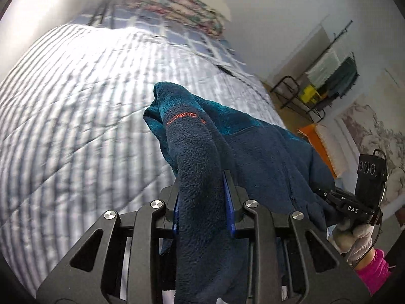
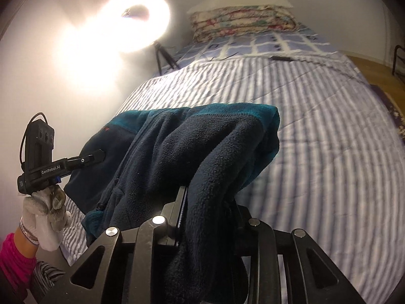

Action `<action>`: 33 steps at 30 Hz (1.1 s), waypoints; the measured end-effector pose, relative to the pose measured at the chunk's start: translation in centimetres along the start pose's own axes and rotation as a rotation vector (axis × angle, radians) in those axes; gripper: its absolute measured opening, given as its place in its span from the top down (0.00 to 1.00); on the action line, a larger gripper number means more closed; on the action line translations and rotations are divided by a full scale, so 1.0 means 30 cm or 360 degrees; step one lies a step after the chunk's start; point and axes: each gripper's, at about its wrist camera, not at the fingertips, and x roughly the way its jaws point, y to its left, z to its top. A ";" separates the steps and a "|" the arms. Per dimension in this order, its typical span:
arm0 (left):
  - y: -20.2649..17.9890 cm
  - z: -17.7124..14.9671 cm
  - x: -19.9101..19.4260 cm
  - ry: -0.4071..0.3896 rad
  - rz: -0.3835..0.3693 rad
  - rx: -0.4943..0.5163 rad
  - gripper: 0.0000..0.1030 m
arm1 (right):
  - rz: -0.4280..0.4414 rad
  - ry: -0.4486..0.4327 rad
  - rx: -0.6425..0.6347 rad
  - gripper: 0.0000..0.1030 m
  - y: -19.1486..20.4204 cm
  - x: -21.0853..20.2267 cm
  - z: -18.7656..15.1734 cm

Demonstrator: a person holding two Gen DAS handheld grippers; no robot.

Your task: Fold large clothes

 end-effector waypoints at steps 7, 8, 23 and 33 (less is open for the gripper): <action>-0.218 0.182 0.211 -0.0022 -0.0081 0.0109 0.75 | -0.0096 -0.0136 0.0019 0.74 -0.242 -0.096 0.164; -0.247 0.214 0.242 -0.0033 -0.0088 0.0130 0.75 | -0.0107 -0.0161 0.0017 0.74 -0.270 -0.101 0.191; -0.483 0.568 0.810 -0.0158 -0.0104 0.0265 0.75 | -0.0257 -0.0366 -0.0012 0.74 -0.852 0.089 0.616; -0.294 0.533 1.140 0.0002 -0.0086 0.0086 0.74 | -0.0384 -0.0215 0.0048 0.73 -1.140 0.346 0.575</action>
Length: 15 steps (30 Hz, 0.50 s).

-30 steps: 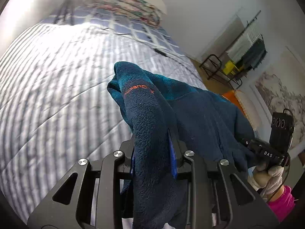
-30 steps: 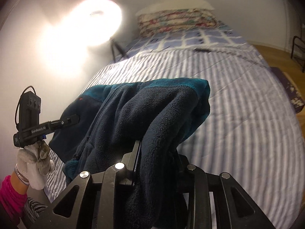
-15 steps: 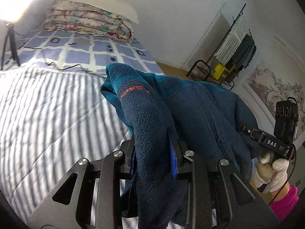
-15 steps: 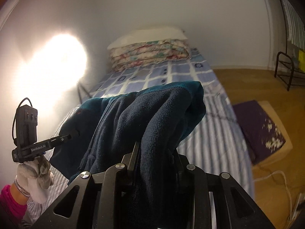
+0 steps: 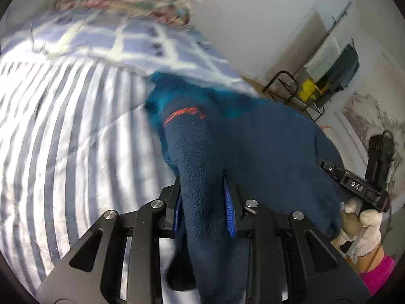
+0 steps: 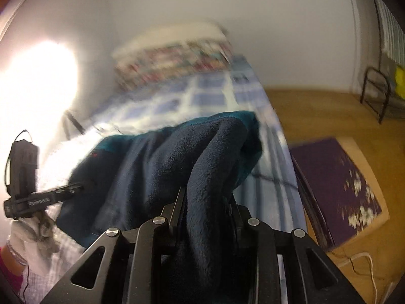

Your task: Fold large clothes

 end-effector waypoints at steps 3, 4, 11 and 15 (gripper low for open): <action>0.033 -0.014 -0.001 -0.0015 -0.0064 -0.0054 0.73 | 0.0006 0.0006 0.0026 0.66 -0.042 0.033 -0.038; 0.024 -0.018 0.000 -0.0022 -0.0042 -0.0030 0.72 | -0.0014 0.0004 0.0046 0.62 -0.052 0.034 -0.042; -0.045 -0.045 -0.021 -0.0080 0.0213 0.0115 0.52 | -0.0149 -0.0016 0.0077 0.51 -0.027 -0.004 -0.021; -0.075 -0.037 -0.101 -0.0074 0.0244 0.0082 0.52 | -0.0173 -0.0068 0.0089 0.45 0.010 -0.105 0.006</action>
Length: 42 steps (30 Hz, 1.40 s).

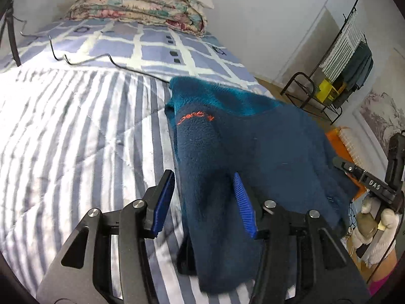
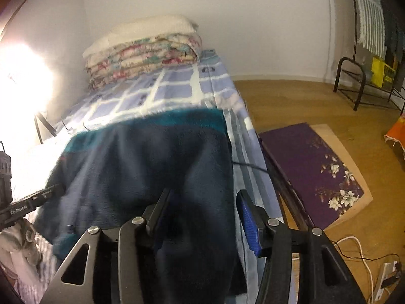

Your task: Fold large clothes

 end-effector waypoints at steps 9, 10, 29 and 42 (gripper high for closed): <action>-0.121 0.000 -0.357 -0.0110 -0.0017 0.0146 0.52 | -0.0053 -0.0140 0.0003 0.43 0.113 -0.352 0.058; -0.140 -0.002 -0.409 -0.0129 -0.0016 0.0163 0.52 | -0.0059 -0.0160 -0.0003 0.43 0.134 -0.410 0.065; -0.404 -0.269 -1.588 -0.0600 -0.0026 0.0401 0.52 | 0.0045 -0.0509 -0.0125 0.43 0.586 -1.428 -0.110; -0.443 -0.518 -2.127 -0.0806 -0.0075 0.0516 0.51 | 0.0106 -0.0654 -0.0175 0.43 0.756 -1.881 -0.312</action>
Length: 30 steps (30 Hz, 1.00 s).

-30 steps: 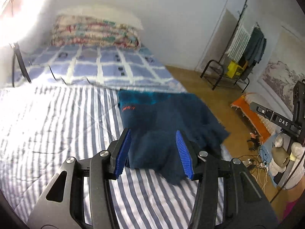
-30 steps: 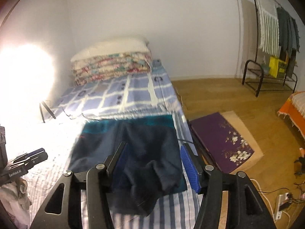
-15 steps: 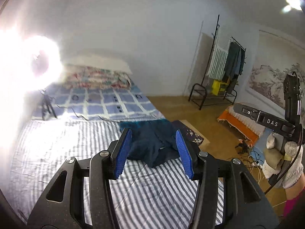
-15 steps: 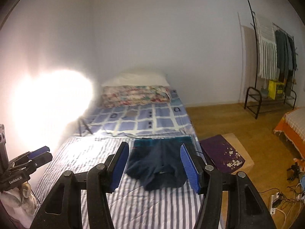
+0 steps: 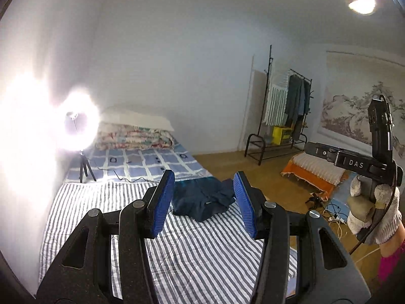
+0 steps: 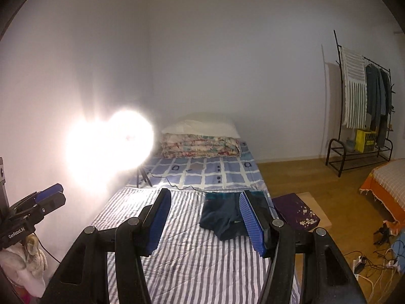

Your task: Fold large clothes

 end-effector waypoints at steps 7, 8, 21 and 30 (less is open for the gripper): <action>-0.033 -0.013 -0.199 -0.0063 0.0011 0.0028 0.45 | -0.0011 -0.0051 -0.0026 0.42 0.062 -0.148 0.000; -0.038 -0.016 -0.230 -0.0077 0.0018 0.0033 0.44 | -0.0012 -0.0066 -0.0048 0.42 0.075 -0.168 -0.002; -0.078 -0.130 -0.370 -0.0026 0.0104 0.0032 0.11 | 0.0011 -0.0067 -0.0017 0.12 0.148 -0.247 -0.205; -0.120 -0.301 -0.407 0.0030 0.0208 0.0035 0.00 | -0.0108 -0.0060 0.0078 0.00 0.132 -0.334 -0.391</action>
